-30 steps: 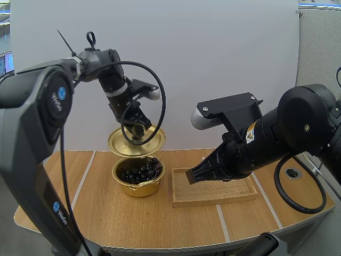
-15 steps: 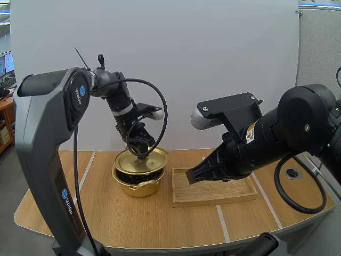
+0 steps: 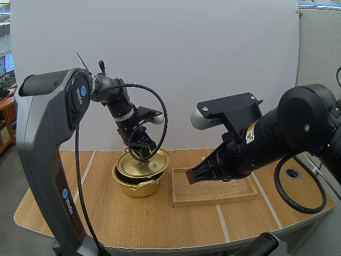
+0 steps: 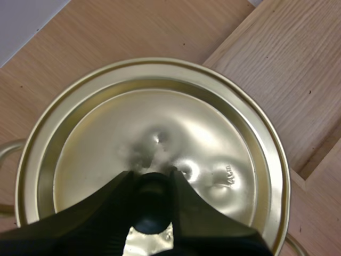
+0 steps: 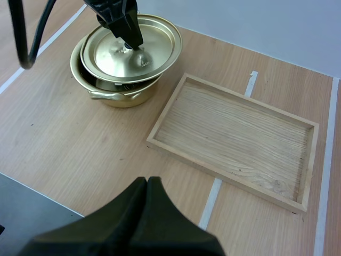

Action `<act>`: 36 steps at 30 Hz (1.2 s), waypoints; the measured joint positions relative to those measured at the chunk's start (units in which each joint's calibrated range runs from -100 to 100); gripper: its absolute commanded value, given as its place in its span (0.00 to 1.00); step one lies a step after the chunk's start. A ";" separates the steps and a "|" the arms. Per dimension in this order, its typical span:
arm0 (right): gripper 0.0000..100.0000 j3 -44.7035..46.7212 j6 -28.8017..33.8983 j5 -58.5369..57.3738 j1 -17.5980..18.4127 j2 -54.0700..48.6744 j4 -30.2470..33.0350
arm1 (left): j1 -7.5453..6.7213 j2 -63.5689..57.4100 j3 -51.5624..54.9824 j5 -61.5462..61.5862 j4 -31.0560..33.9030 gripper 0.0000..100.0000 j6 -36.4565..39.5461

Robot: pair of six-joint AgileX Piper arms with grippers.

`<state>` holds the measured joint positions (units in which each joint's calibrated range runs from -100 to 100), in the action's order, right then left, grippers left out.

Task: Open the pot, put the grape inside, and close it

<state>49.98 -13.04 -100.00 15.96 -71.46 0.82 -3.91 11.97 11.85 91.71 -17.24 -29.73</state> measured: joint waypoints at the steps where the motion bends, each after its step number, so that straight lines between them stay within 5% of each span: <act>1: 0.00 0.00 0.00 0.00 0.00 0.00 0.00 | 0.00 0.00 0.00 -0.74 -0.29 0.00 0.00; 7: 0.00 0.00 0.00 0.00 0.00 0.00 0.00 | 0.00 0.00 0.00 -1.32 -0.82 0.08 0.00; 11: 0.00 0.00 0.00 0.00 0.00 0.00 0.00 | 0.00 0.00 0.00 -1.32 -0.82 0.38 0.00; 15: 0.00 0.00 0.00 0.00 0.00 0.00 0.00 | 0.00 0.00 0.00 -1.32 -0.82 0.79 0.00; 17: 0.00 0.00 0.00 0.00 0.00 0.00 0.00 | 0.00 0.00 0.00 -1.32 -0.82 0.87 0.00; 36: 0.00 0.00 0.00 0.00 0.00 0.00 0.00 | 0.00 -10.95 0.00 5.43 0.35 0.89 -0.08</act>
<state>49.98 -13.04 -100.00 15.96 -71.46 0.82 -3.91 1.01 11.85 97.14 -16.89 -29.81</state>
